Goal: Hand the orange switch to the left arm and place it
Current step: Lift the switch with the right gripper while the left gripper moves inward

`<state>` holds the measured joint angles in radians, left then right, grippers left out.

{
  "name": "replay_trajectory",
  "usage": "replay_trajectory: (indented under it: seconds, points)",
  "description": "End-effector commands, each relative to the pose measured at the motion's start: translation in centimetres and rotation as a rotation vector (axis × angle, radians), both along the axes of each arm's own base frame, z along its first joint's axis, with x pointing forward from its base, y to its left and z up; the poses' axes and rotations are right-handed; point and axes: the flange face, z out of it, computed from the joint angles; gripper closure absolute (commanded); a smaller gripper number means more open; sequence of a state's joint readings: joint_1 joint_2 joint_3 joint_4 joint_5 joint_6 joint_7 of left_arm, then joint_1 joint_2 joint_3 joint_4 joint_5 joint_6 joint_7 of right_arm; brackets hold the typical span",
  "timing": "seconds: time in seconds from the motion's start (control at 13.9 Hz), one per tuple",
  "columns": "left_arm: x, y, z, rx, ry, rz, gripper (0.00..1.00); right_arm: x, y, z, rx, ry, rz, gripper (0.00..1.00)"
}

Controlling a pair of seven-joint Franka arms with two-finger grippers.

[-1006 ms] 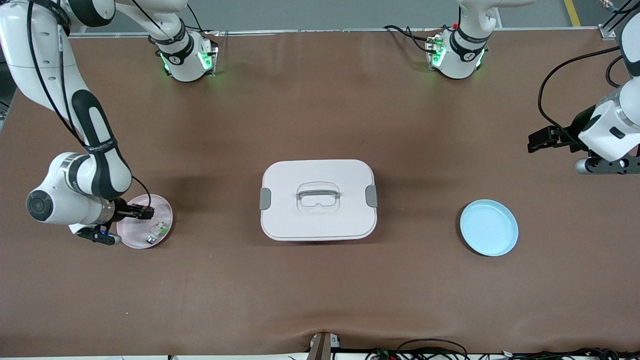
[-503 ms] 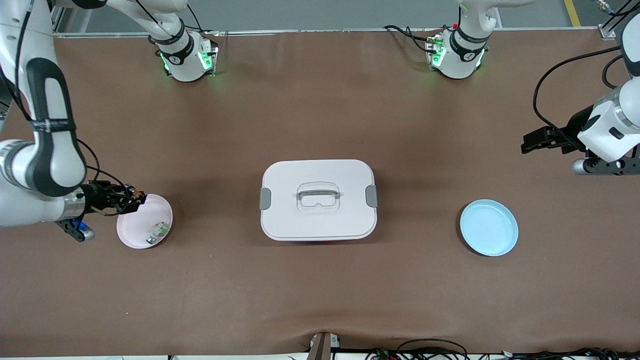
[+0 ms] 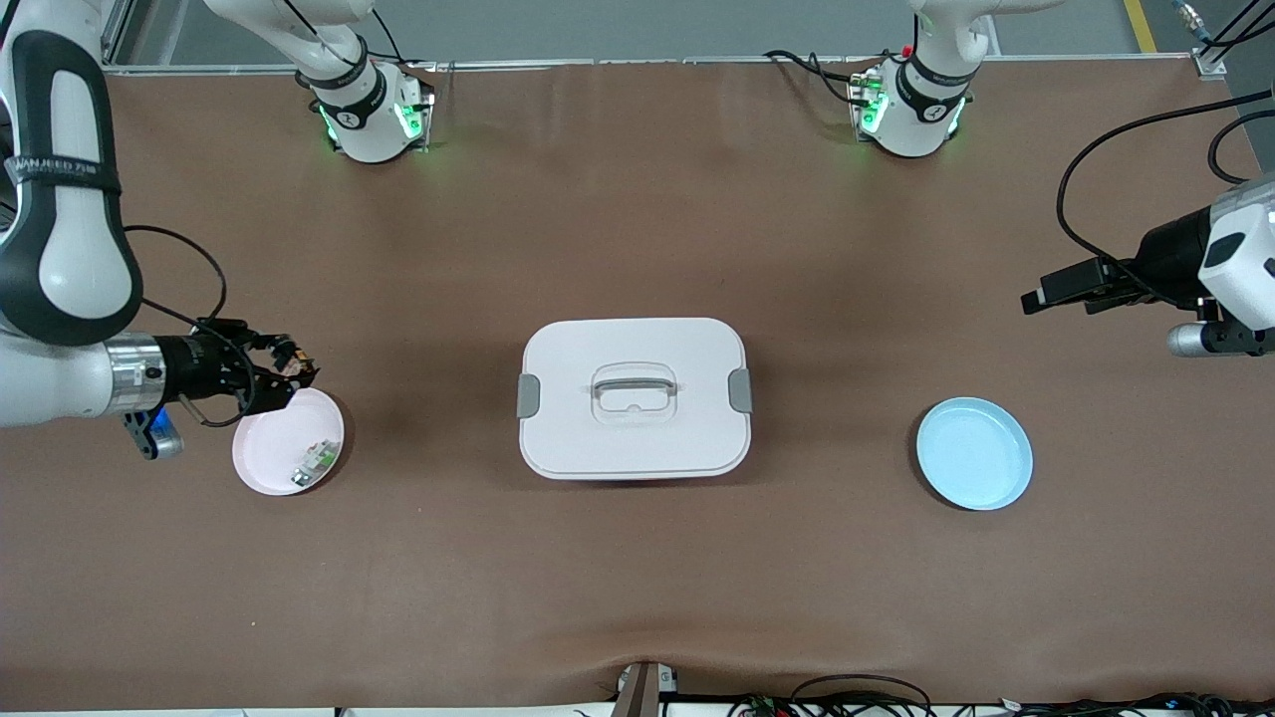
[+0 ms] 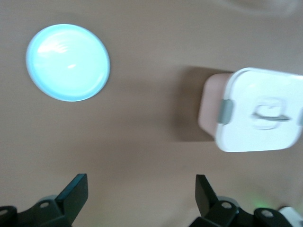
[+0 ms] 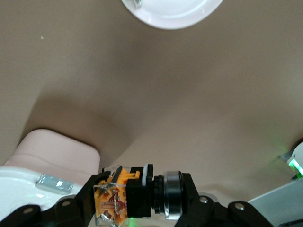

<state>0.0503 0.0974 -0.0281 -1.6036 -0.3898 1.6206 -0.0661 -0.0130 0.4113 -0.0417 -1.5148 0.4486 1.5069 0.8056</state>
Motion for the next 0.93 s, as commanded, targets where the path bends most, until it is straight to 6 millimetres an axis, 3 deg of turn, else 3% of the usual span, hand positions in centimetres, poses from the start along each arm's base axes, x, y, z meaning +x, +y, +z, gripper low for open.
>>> replay_trajectory:
  seconds: [0.0, 0.22, 0.36, 0.57, 0.86]
  points:
    - [1.1, 1.0, 0.2, -0.129, -0.024, 0.050, 0.00, -0.4, 1.3, 1.1, 0.046, 0.046, -0.092, 1.00]
    - [2.0, 0.5, -0.1, -0.267, -0.032, 0.088, 0.00, -0.5, 4.0, 2.2, 0.053, 0.086, -0.157, 1.00]
    - [2.4, -1.7, -1.1, -0.334, -0.008, 0.077, 0.00, -0.7, 6.5, 3.3, 0.029, 0.093, -0.178, 1.00]
    - [2.2, -7.0, -1.9, -0.403, -0.012, 0.047, 0.00, -0.5, 10.3, 5.1, 0.007, 0.114, -0.229, 1.00]
    - [1.6, -14.8, -4.2, -0.414, -0.087, 0.065, 0.00, -0.3, 13.4, 6.7, 0.010, 0.144, -0.299, 1.00]
